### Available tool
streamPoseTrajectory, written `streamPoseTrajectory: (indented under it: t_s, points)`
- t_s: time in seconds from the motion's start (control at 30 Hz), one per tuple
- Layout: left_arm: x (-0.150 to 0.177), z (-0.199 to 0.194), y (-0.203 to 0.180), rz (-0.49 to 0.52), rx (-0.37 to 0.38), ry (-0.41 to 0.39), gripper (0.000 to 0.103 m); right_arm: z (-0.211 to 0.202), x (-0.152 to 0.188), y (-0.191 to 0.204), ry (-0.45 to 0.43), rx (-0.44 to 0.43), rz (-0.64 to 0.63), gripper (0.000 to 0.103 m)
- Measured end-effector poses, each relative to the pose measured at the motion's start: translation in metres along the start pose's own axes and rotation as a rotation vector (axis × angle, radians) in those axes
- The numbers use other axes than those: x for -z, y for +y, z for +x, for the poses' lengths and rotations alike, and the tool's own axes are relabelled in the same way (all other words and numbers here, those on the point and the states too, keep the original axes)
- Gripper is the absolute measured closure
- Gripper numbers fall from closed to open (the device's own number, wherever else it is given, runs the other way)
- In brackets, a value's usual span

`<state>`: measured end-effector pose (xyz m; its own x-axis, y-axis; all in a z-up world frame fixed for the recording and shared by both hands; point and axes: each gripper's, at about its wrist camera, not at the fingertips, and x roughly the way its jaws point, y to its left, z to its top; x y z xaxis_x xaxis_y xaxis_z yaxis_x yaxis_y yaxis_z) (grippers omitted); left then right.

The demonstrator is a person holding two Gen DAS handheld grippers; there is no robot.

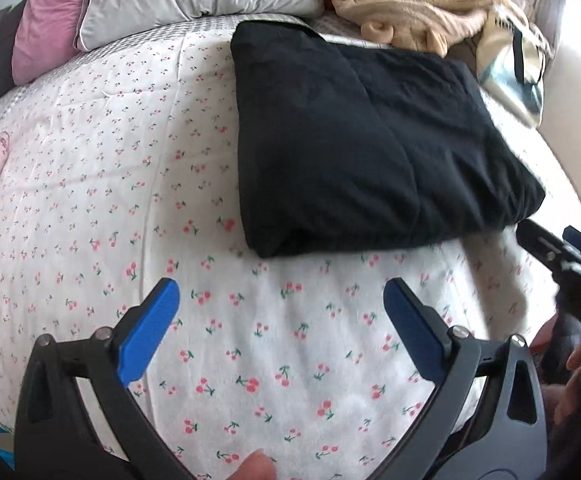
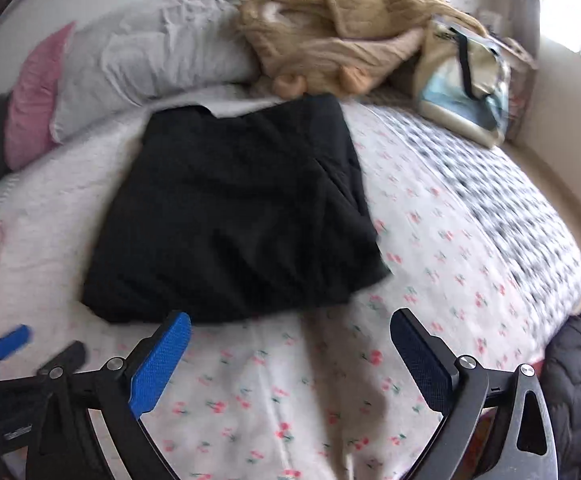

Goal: Fold large clothes

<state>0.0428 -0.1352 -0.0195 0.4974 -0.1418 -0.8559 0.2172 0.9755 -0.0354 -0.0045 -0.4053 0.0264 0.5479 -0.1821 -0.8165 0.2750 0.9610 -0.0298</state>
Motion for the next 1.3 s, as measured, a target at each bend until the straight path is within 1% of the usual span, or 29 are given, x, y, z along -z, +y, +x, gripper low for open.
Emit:
streamPoseTrajectory:
  t_s: [0.03, 0.07, 0.13, 0.2, 0.27, 0.4, 0.67, 1.3]
  points:
    - [0.001, 0.002, -0.002, 0.01, -0.004, -0.004, 0.001, 0.009, 0.003, 0.001, 0.039, 0.003, -0.019, 0.002]
    - [0.002, 0.002, -0.003, 0.012, -0.011, -0.01, 0.001, 0.013, 0.003, 0.002, 0.054, -0.016, -0.026, 0.002]
    - [0.002, 0.003, -0.005, 0.015, -0.032, -0.027, 0.001, 0.017, 0.001, 0.0, 0.069, -0.018, -0.018, 0.002]
    - [0.002, 0.004, -0.007, 0.018, -0.032, -0.027, 0.001, 0.02, -0.001, -0.005, 0.066, 0.008, -0.015, 0.002]
    - [0.003, 0.006, -0.008, 0.015, -0.016, -0.012, 0.001, 0.021, -0.002, -0.012, 0.061, 0.019, -0.002, 0.002]
    - [0.003, 0.008, -0.01, 0.011, -0.01, -0.01, 0.001, 0.022, -0.002, -0.019, 0.059, 0.001, 0.021, 0.002]
    - [0.005, 0.009, -0.012, 0.011, -0.001, -0.003, 0.001, 0.019, 0.001, -0.012, 0.069, -0.007, -0.009, 0.002]
    - [0.005, 0.009, -0.01, 0.002, 0.014, 0.008, 0.001, 0.021, 0.004, -0.01, 0.082, -0.028, -0.011, 0.002]
